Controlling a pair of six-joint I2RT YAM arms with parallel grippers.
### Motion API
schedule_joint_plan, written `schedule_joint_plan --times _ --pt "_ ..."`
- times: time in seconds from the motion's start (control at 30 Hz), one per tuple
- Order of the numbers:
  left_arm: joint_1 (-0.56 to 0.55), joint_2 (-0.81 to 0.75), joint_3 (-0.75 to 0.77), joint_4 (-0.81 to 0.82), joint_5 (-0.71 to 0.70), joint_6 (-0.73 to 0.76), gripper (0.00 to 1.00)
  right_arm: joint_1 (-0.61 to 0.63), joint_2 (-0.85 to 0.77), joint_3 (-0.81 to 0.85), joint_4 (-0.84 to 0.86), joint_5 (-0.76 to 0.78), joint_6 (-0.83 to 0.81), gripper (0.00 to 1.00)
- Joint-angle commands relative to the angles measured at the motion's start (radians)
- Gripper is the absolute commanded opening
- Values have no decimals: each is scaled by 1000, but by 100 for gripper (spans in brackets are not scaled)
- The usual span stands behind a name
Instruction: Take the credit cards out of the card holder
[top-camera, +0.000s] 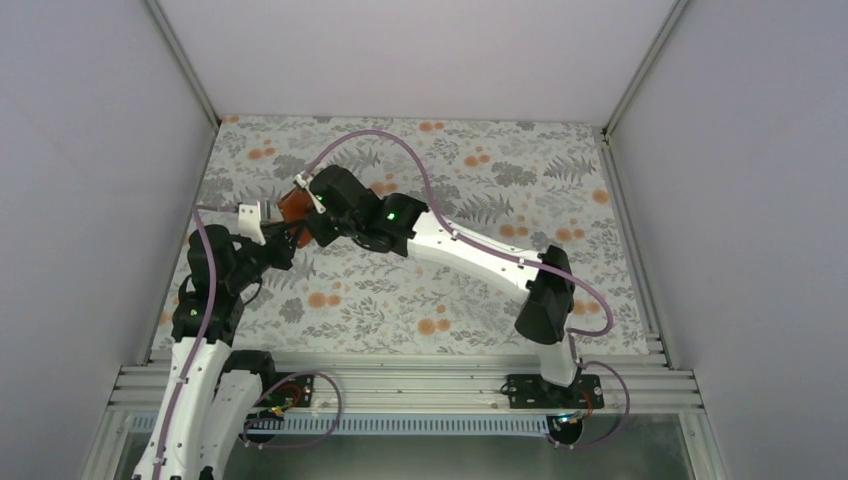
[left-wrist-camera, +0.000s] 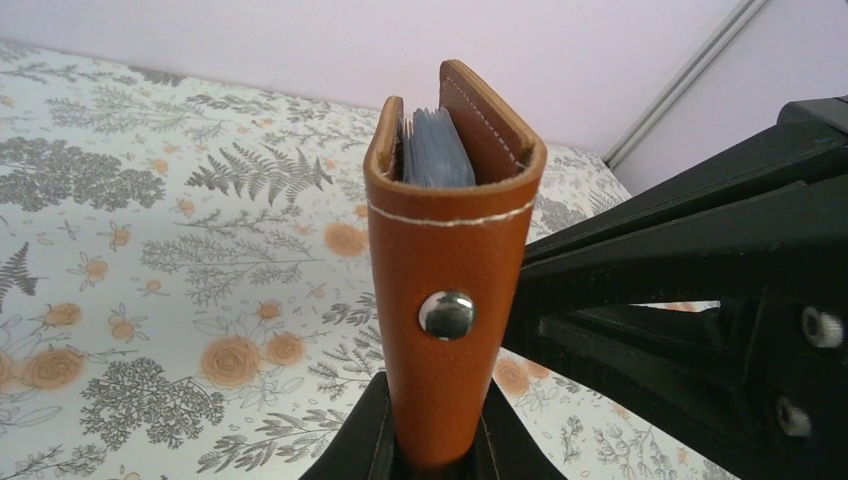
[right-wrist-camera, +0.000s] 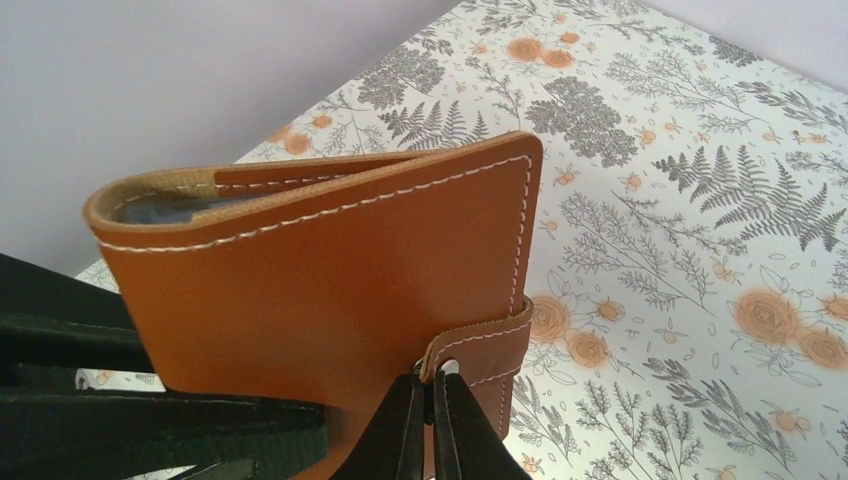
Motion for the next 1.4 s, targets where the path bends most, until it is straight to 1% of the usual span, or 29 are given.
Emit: schedule_joint_plan --times 0.0,0.1,0.17,0.27,0.4,0.47,0.53,0.63,0.67,0.7,0.77,0.83,0.87,0.97,1.07,1.2,1.3,1.37 --pt "-17 -9 21 42 94 1 2 -21 10 6 1 101 14 4" --pt "-17 -13 12 28 67 -10 2 -49 -34 -79 13 124 15 4" --pt "-15 -9 7 11 48 -6 2 -94 -71 -128 6 81 28 4" --pt "-17 -3 17 -15 54 23 2 -147 -145 -233 30 72 25 4" --pt "-17 -1 8 -4 75 12 3 -215 -236 -341 52 45 -5 4" --pt "-17 -1 12 5 100 24 2 -235 -284 -389 65 -24 -65 4" --pt "-15 -1 11 25 122 38 2 -254 -341 -440 83 -134 -147 5" --pt "-14 15 35 33 125 45 2 -258 -420 -484 103 -302 -225 35" --pt "-14 23 50 23 120 56 2 -258 -447 -519 137 -388 -235 45" --pt "-14 25 60 20 120 78 2 -258 -477 -559 188 -484 -239 52" --pt "-12 17 57 26 115 108 2 -254 -504 -636 344 -655 -209 65" --pt "-11 20 51 33 142 115 2 -248 -478 -622 420 -743 -175 82" --pt "-11 18 49 39 174 122 2 -247 -457 -599 436 -770 -159 86" --pt "-11 10 58 35 245 159 2 -247 -410 -530 458 -778 -129 87" --pt "-11 7 78 14 264 190 2 -245 -369 -492 446 -768 -125 88" --pt "-11 12 86 30 292 196 2 -243 -318 -472 430 -753 -117 87" --pt "-11 10 91 31 363 215 2 -250 -315 -467 392 -747 -163 81" --pt "-11 11 97 20 407 241 2 -271 -337 -496 388 -786 -193 75"
